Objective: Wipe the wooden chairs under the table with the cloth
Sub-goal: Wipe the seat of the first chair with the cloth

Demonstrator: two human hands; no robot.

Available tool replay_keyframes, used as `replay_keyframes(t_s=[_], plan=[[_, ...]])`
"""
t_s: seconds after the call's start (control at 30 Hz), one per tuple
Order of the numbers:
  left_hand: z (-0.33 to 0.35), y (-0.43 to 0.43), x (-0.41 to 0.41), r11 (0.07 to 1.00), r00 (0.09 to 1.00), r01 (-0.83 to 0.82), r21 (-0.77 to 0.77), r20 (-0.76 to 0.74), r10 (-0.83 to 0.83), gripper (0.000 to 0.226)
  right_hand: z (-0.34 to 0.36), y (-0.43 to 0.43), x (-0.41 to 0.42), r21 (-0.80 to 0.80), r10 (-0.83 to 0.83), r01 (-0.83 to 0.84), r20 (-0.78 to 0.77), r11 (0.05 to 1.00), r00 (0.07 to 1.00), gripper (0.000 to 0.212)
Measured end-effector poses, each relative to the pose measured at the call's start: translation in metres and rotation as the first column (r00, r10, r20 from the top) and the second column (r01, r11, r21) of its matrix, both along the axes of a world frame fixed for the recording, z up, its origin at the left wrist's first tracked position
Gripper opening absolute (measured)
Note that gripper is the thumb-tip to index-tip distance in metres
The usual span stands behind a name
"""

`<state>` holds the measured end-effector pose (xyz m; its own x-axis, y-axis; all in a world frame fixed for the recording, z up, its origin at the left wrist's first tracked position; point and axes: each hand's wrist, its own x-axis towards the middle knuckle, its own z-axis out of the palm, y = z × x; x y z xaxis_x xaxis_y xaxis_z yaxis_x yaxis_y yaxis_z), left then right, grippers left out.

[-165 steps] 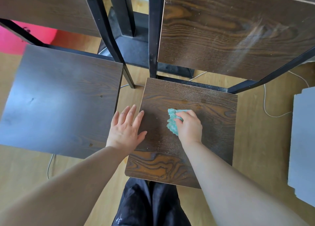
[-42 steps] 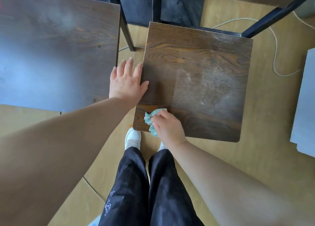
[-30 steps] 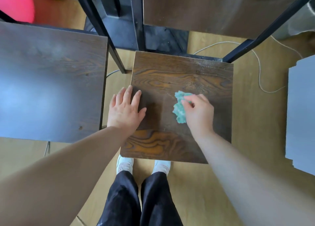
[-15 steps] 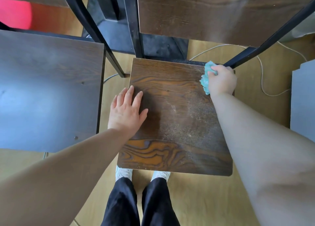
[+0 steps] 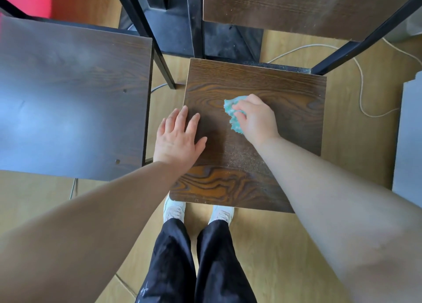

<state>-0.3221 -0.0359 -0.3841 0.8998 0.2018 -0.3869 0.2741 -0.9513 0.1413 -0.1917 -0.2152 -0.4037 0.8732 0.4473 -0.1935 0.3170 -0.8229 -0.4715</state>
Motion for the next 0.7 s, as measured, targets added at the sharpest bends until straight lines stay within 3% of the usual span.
replay_keyframes(t_s=[0.23,0.43,0.53,0.6,0.7], plan=[[0.0,0.004,-0.023,1.0,1.0,-0.002,0.0,0.014,0.002,0.064,0.0,-0.009,-0.099,0.026,0.177,-0.177,-0.009,0.984,0.984,0.014],[-0.001,0.007,-0.025,1.0,1.0,-0.012,0.011,0.023,0.012,0.063,0.001,-0.004,-0.183,-0.029,0.325,-0.33,-0.115,0.944,0.939,0.016],[-0.003,0.007,-0.017,1.0,0.999,0.001,0.022,0.04,-0.002,0.063,0.005,0.004,-0.207,0.04,0.211,-0.208,-0.26,0.977,0.942,0.005],[-0.004,0.006,-0.011,1.0,0.999,0.011,0.022,0.053,-0.012,0.064,0.007,0.001,-0.207,0.087,0.197,-0.182,-0.215,0.979,0.956,0.02],[-0.004,0.005,0.001,0.999,0.998,0.035,0.034,0.058,-0.037,0.064,0.017,-0.016,-0.182,0.137,0.092,-0.068,-0.174,0.988,0.981,0.013]])
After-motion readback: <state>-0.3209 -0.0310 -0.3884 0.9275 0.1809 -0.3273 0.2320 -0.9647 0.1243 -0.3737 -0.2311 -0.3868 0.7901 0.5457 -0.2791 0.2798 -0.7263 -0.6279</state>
